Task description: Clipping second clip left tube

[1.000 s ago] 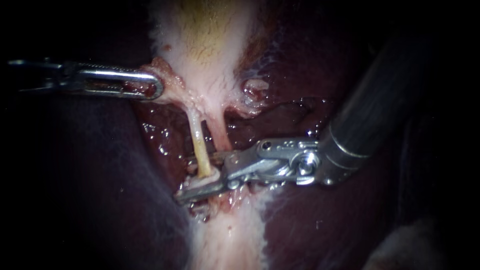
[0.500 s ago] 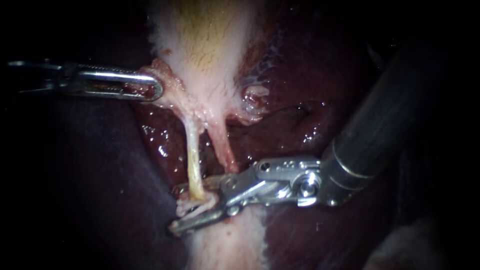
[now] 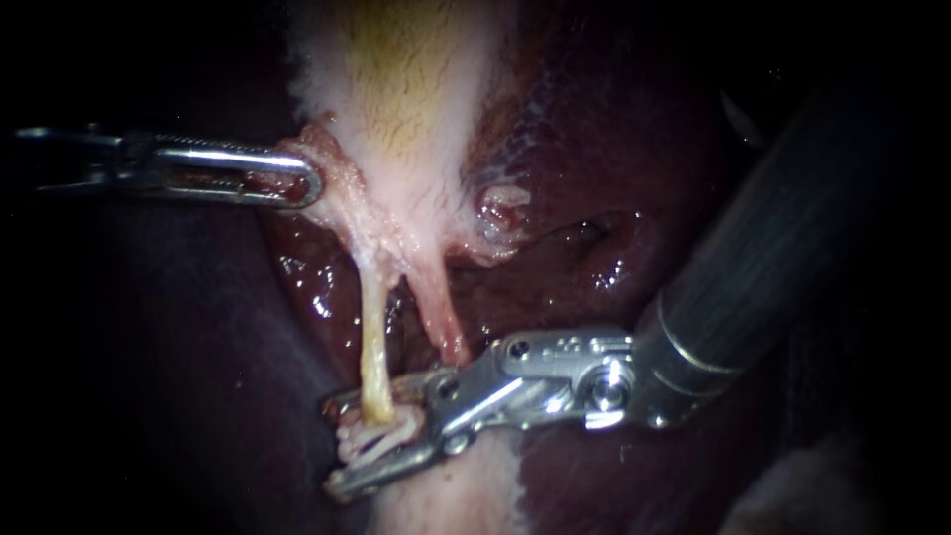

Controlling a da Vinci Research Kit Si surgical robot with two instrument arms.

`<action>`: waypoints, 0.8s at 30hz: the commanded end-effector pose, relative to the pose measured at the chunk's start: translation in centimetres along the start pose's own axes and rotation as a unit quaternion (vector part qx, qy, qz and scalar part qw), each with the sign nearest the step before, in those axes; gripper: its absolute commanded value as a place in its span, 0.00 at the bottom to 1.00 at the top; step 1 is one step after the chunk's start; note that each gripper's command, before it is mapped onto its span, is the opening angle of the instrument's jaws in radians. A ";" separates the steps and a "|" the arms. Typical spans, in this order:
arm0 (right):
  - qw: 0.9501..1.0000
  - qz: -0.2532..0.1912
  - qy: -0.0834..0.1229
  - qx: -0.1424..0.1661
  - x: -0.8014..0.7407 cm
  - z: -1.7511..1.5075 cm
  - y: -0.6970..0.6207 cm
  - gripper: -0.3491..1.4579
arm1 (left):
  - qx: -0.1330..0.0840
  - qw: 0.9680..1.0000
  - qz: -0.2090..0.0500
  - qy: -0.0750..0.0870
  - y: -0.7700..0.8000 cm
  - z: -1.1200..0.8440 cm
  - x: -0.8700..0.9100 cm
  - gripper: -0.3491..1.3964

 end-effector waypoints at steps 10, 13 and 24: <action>1.000 0.014 0.009 -0.016 0.00 -0.08 0.10 0.33 | 0.000 1.000 0.000 0.000 0.00 0.00 0.00 0.00; 1.000 0.014 0.011 -0.021 -0.01 -0.10 0.13 0.28 | 0.000 1.000 0.000 0.000 0.00 0.00 0.00 0.00; 0.999 0.035 0.008 -0.034 -0.04 -0.15 0.18 0.04 | 0.000 1.000 0.000 0.000 0.00 0.00 0.00 0.00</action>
